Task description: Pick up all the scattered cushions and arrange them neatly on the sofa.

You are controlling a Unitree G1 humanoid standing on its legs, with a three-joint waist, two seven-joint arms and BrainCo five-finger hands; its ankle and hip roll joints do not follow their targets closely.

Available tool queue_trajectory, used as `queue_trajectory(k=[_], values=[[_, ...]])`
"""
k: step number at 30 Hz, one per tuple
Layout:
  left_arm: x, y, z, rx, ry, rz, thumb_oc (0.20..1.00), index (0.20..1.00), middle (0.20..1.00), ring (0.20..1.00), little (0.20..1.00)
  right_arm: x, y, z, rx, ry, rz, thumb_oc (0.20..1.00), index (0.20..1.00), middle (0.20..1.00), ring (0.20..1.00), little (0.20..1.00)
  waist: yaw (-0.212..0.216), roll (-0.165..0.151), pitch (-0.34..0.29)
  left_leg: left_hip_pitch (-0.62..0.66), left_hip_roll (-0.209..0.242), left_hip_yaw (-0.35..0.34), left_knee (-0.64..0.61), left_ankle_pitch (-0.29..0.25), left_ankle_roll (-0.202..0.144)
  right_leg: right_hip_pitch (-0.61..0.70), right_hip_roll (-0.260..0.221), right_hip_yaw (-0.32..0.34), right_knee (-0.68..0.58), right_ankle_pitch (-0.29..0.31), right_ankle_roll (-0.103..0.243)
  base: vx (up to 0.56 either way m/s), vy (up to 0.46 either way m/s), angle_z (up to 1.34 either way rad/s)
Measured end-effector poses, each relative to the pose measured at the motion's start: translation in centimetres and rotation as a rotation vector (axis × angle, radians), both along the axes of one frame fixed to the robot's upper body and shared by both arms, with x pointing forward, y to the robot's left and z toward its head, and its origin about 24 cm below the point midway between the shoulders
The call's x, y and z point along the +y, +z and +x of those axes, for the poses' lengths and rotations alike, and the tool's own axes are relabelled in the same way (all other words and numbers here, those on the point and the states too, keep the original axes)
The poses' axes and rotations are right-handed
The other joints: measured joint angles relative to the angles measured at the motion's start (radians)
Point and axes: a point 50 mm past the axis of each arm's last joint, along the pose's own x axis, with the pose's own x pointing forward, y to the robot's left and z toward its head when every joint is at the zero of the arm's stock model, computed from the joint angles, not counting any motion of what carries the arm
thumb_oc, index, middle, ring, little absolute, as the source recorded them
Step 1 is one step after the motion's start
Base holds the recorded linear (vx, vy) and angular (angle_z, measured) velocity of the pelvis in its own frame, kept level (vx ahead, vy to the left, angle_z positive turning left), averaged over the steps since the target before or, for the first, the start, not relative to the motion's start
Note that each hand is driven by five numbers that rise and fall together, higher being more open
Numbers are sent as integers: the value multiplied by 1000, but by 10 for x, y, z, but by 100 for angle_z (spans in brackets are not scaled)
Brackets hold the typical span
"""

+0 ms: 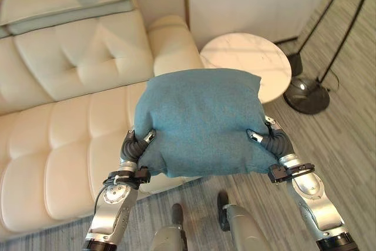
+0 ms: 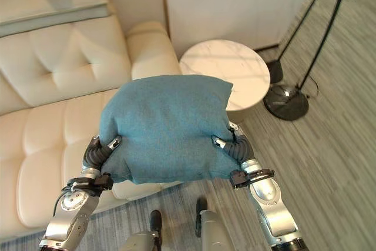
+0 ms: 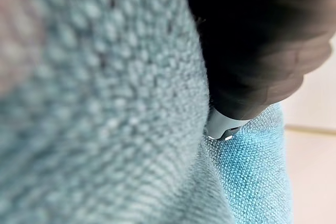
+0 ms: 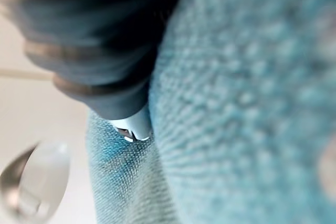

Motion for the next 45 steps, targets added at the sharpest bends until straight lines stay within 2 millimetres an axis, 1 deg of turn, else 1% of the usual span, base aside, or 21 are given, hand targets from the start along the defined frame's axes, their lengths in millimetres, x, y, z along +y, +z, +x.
queue_trajectory(k=[2,3,6,7,9,10,12,15,16,17,18,19,20,24,27,32,36,39,40,43,45], values=[[0,1,0,-10,0,-2,200,200,200,200,200,2,6,1,-28,12,-5,200,200,200,200,200,38,-6,-4,-24,6,-21,16,10,-16,90,1,-5,-90,-88,-21,-270,-169,45],[1,-1,-1,-7,17,-11,200,200,200,200,200,4,13,6,-60,26,-14,200,200,200,200,200,65,18,-11,-80,24,-37,27,50,-57,95,51,-30,-196,-37,-167,-338,-183,45],[0,-6,-7,9,22,-23,200,200,200,200,200,4,15,7,-68,34,-31,200,200,200,200,200,98,54,-17,-129,61,-12,-15,115,-73,64,103,-82,-242,16,-210,-399,-69,55],[-1,-9,-9,22,17,-21,200,200,200,200,200,2,12,7,-58,30,-39,200,200,200,200,200,89,56,-16,-157,63,-4,-20,139,-95,46,100,-108,-240,4,-211,-276,35,43],[-7,-13,-10,42,-5,-23,200,200,200,200,200,-3,8,6,-36,11,-58,200,200,200,200,200,82,76,-11,-180,59,36,-43,170,-86,8,96,-150,-208,9,-231,-322,50,55],[-9,-16,-10,54,-16,-24,200,200,200,200,200,-6,5,5,-22,-2,-66,200,200,200,200,200,68,82,-9,-189,59,36,-48,170,-96,-7,87,-172,-201,24,-256,-278,50,60],[-10,-18,-10,72,-31,-14,200,200,200,200,200,-7,-3,3,14,-20,-56,200,200,200,200,200,38,34,4,-211,14,102,7,52,-56,-19,5,-197,-214,41,-276,-123,24,46],[-17,-19,-8,76,-67,-21,200,200,200,200,200,-16,-6,0,29,-45,-70,200,200,200,200,200,-17,15,3,-147,-13,154,103,-32,-57,26,-65,-230,-301,98,-233,-32,76,73],[-26,-19,-4,71,-97,-36,200,200,200,200,200,-23,-10,-6,48,-79,-64,200,200,200,200,200,-75,21,0,-75,11,263,92,-57,-71,103,-83,-297,-378,135,-207,52,100,119],[-31,-16,-1,60,-124,-37,200,200,200,200,200,-28,-10,-9,48,-99,-64,200,200,200,200,200,-89,22,0,-27,23,304,75,-62,-70,131,-95,-334,-401,139,-197,72,100,135],[-35,-15,-1,54,-137,-43,200,200,200,200,200,-32,-9,-12,44,-112,-68,200,200,200,200,200,-101,36,-11,1,47,346,42,-56,-71,138,-91,-352,-417,149,-184,73,180,83],[-43,-12,3,36,-162,-58,200,200,200,200,200,-40,-1,-12,11,-133,-84,200,200,200,200,200,-112,80,-30,57,82,363,-40,-7,-63,133,-71,-381,-424,159,-165,92,130,62],[-45,-10,5,28,-170,-55,200,200,200,200,200,-41,2,-11,0,-144,-78,200,200,200,200,200,-109,91,-36,61,70,343,-76,-14,-63,128,-66,-385,-428,168,-152,127,237,64],[-30,-11,3,37,-135,-22,200,200,200,200,200,-25,-6,-10,19,-112,-40,200,200,200,200,200,-89,58,-47,90,-15,306,-112,11,-33,183,-134,-385,-484,209,-98,71,139,35],[-13,-14,-4,60,-95,13,200,200,200,200,200,-10,-10,-9,33,-63,-11,200,200,200,200,200,-51,47,-54,96,-32,302,-113,3,-21,212,-138,-379,-528,230,-80,65,154,10],[-10,-17,-7,75,-90,19,200,200,200,200,200,-4,-9,-5,37,-44,-8,200,200,200,200,200,-23,26,-55,93,-34,290,-110,-2,-12,217,-134,-379,-532,237,-79,93,195,2],[-11,-18,-8,79,-94,16,200,200,200,200,200,-7,-9,-4,37,-52,-6,200,200,200,200,200,-33,13,-54,68,-37,278,-87,-23,12,156,-161,-363,-416,220,-73,79,245,8],[-11,-19,-3,85,-90,18,200,200,200,200,200,-6,-9,-5,40,-50,-4,200,200,200,200,200,-55,13,-51,19,-54,248,-27,-62,40,53,-236,-338,-200,193,-65,92,175,29],[-10,-20,-3,89,-87,19,200,200,200,200,200,-5,-10,-5,43,-47,-3,200,200,200,200,200,-63,5,-39,27,-76,220,-25,-65,75,-34,-252,-254,-43,145,-62,137,90,38],[-4,-19,-4,93,-86,47,200,200,200,200,200,-1,-13,-7,55,-31,6,200,200,200,200,200,-70,-3,-19,19,-93,191,-29,-70,99,-124,-165,-162,-6,58,-55,323,106,44],[-6,-20,-4,97,-97,48,200,200,200,200,200,-3,-10,-5,44,-34,4,200,200,200,200,200,-83,4,6,16,-109,168,-22,-74,103,-158,-106,-164,-132,63,-52,340,36,48]])
